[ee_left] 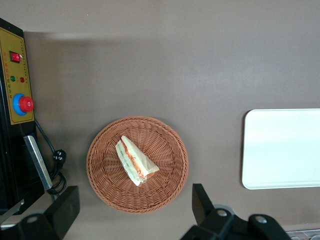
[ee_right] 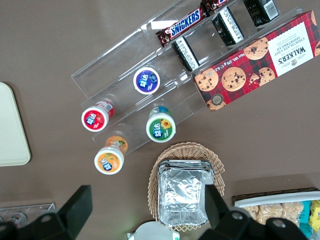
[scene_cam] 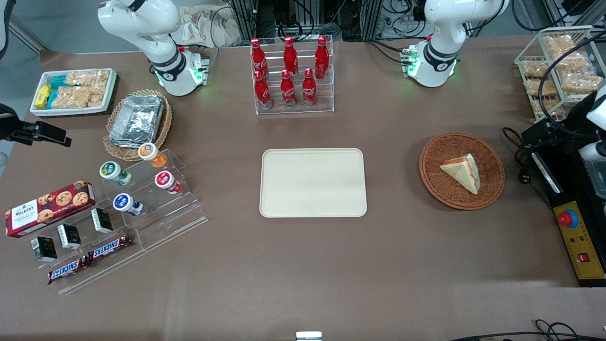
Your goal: Place sandwich from basket to tray
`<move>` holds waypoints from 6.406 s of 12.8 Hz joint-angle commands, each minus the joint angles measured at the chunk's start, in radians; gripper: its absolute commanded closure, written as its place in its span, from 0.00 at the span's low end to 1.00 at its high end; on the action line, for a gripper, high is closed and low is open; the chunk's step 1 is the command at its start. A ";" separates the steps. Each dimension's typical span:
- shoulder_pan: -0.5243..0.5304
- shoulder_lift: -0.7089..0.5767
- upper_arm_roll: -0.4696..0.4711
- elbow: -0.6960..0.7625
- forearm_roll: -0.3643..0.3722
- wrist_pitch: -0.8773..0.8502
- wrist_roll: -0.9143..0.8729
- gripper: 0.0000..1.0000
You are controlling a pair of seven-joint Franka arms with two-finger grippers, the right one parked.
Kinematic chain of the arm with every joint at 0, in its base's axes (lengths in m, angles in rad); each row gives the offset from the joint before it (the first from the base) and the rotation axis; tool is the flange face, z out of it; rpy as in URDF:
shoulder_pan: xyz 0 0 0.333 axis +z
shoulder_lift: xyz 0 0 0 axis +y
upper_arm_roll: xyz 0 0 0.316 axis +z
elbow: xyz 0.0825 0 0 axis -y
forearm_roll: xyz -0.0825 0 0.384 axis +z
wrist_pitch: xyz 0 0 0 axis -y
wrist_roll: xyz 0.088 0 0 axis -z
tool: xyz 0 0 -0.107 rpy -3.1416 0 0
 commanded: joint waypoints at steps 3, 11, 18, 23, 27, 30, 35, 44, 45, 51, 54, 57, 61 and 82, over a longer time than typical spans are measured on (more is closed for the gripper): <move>-0.004 0.008 0.000 0.020 0.074 -0.017 -0.030 0.00; 0.008 -0.130 0.063 -0.286 0.029 0.048 -0.445 0.00; 0.001 -0.196 0.065 -0.687 0.032 0.446 -0.728 0.00; -0.018 -0.135 0.062 -0.752 0.029 0.567 -0.797 0.00; -0.058 -0.064 0.059 -0.785 0.027 0.668 -0.919 0.00; -0.061 -0.030 0.059 -0.851 0.027 0.791 -0.923 0.00; -0.058 0.025 0.060 -0.946 0.029 0.958 -0.919 0.00; -0.061 0.054 0.059 -0.971 0.029 1.040 -0.926 1.00; -0.061 0.045 0.052 -0.966 0.029 1.040 -0.926 1.00; -0.061 -0.068 0.031 -0.844 0.040 0.764 -0.909 1.00; -0.061 -0.108 0.002 -0.680 0.047 0.528 -0.909 1.00; -0.062 -0.090 -0.038 -0.429 0.046 0.275 -0.924 1.00; -0.062 -0.081 -0.141 -0.205 0.031 0.156 -0.907 1.00; -0.329 0.511 -0.328 -0.012 0.068 0.636 -0.701 1.00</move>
